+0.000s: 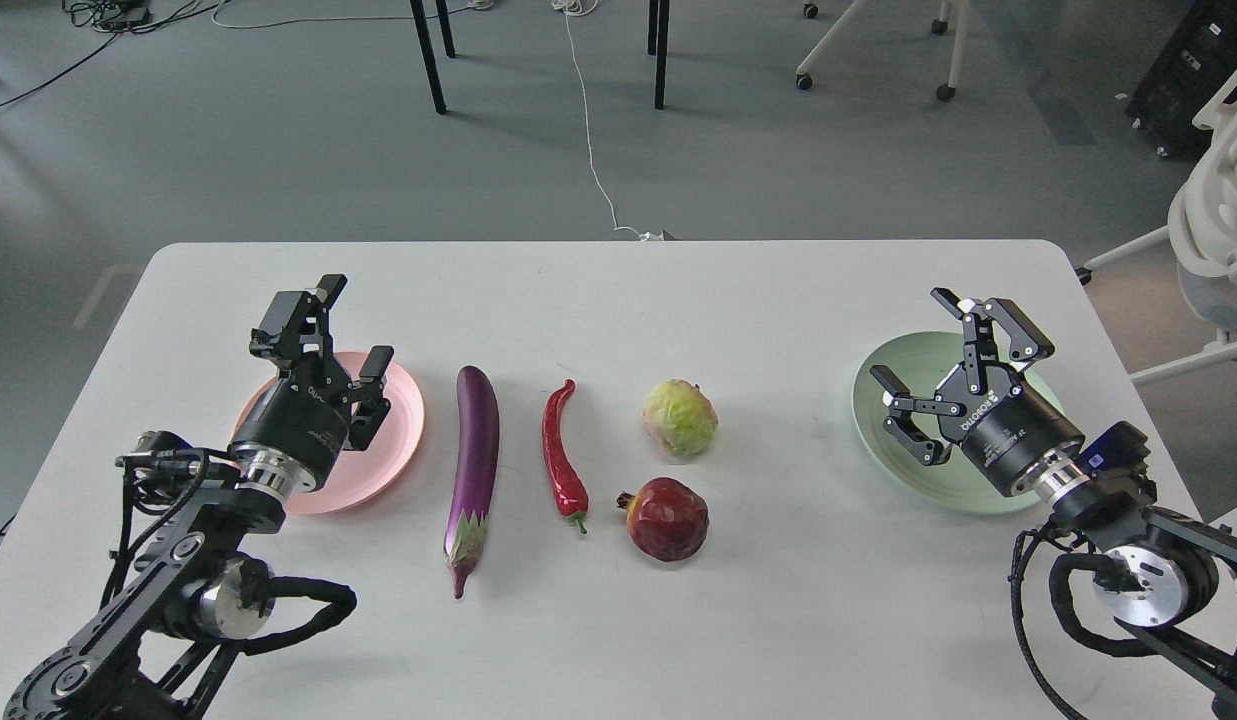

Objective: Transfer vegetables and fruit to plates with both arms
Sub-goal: 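Move the right gripper from the green plate toward the pale green fruit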

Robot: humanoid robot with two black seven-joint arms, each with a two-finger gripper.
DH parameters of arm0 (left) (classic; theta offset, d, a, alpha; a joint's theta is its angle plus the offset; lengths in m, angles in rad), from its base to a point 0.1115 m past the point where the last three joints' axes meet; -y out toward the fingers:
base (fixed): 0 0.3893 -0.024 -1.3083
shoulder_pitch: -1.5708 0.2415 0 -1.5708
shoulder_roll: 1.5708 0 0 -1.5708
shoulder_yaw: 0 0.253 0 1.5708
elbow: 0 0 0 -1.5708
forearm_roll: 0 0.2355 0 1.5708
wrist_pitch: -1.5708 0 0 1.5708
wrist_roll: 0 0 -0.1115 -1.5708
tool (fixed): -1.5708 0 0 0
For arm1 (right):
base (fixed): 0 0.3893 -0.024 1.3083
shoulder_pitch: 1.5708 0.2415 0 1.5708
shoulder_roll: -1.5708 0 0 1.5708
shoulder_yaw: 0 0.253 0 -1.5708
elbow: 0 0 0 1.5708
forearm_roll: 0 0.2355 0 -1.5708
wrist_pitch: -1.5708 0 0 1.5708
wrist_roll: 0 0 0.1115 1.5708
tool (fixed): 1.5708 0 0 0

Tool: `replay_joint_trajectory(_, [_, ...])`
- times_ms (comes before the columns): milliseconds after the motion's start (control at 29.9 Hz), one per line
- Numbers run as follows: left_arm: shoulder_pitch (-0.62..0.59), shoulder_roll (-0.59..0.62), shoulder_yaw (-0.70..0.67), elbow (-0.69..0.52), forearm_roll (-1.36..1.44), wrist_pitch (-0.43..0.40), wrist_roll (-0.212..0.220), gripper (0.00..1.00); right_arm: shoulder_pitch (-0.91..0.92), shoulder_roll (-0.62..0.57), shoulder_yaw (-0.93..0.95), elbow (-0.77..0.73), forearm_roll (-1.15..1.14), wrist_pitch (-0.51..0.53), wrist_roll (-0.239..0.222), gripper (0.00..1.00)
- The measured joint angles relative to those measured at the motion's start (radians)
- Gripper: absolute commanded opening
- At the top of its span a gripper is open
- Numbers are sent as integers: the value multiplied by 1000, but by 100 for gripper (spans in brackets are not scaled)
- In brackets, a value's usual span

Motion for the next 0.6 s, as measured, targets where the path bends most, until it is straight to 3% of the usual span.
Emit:
replay_joint_trajectory(334, [7,0,1,-2,-3,-3,2,99,26,-2,-1,5,-25,0,0,99])
replay_joint_trajectory(602, [2,1,2,-8,-4,-4,0,99,251,-107,-125,62,-312,-1,0,99])
